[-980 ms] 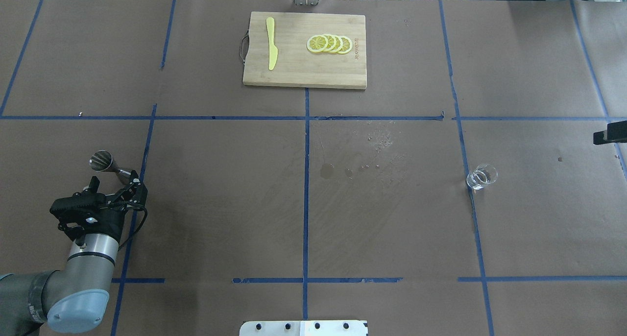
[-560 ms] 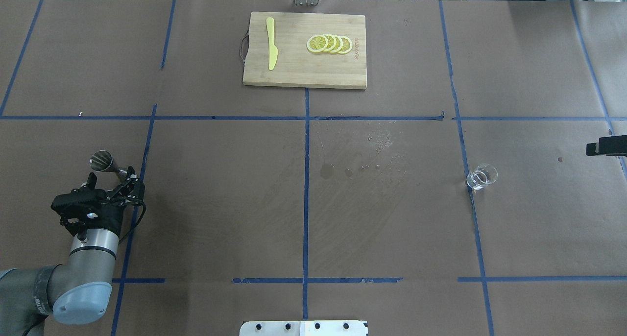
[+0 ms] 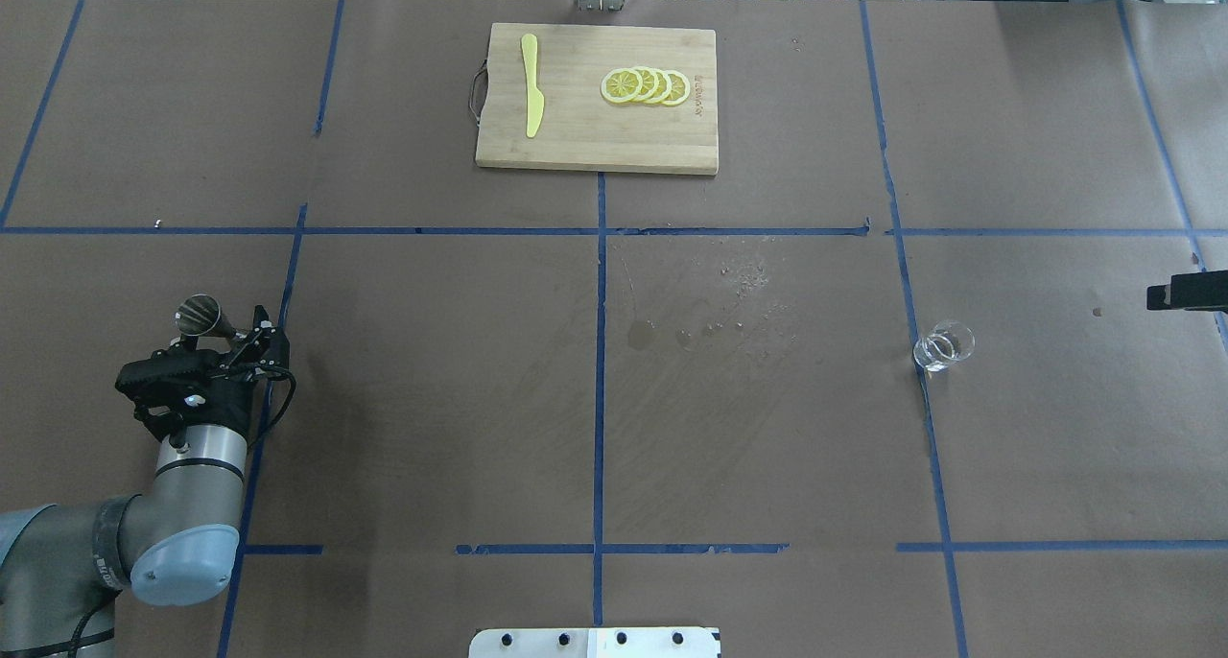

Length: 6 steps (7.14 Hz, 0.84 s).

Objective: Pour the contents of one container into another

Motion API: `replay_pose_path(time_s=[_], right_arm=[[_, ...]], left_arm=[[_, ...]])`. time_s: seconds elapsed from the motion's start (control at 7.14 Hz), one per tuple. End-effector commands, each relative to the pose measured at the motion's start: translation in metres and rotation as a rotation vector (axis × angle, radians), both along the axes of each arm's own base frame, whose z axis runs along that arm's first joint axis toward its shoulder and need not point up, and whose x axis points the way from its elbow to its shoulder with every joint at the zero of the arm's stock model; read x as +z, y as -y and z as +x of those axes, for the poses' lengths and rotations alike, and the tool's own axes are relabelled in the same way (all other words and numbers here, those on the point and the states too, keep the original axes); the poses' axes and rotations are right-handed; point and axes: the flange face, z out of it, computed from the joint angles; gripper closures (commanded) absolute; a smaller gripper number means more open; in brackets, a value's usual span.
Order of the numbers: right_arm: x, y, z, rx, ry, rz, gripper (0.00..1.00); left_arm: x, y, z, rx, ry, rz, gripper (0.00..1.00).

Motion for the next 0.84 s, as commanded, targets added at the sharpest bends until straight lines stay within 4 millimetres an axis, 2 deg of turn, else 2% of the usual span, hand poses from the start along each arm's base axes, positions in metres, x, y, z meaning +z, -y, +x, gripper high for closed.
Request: replay_pose_path(time_s=[0.0, 0.14, 0.28, 0.56, 0.7], right_arm=[[0.0003, -0.0017, -0.0019, -0.007, -0.001, -0.001, 0.00], [0.0000, -0.0022, -0.0017, -0.007, -0.001, -0.001, 0.00], [0.0000, -0.0026, -0.0027, -0.010, -0.001, -0.001, 0.00], [0.0011, -0.0028, -0.0052, -0.009, -0.012, 0.003, 0.00], [0.0025, -0.0039, -0.0079, -0.011, -0.019, 0.003, 0.00]], left_arm=[[0.0017, 0.0021, -0.0008, -0.004, 0.006, -0.001, 0.29], [0.0093, 0.0024, 0.0003, -0.004, 0.021, -0.004, 0.33], [0.0086, 0.0025, 0.0008, -0.004, 0.019, -0.004, 0.36], [0.0093, 0.0025, 0.0009, -0.003, 0.022, -0.004, 0.55], [0.0078, 0.0020, 0.0018, -0.001, 0.021, -0.003, 0.60]])
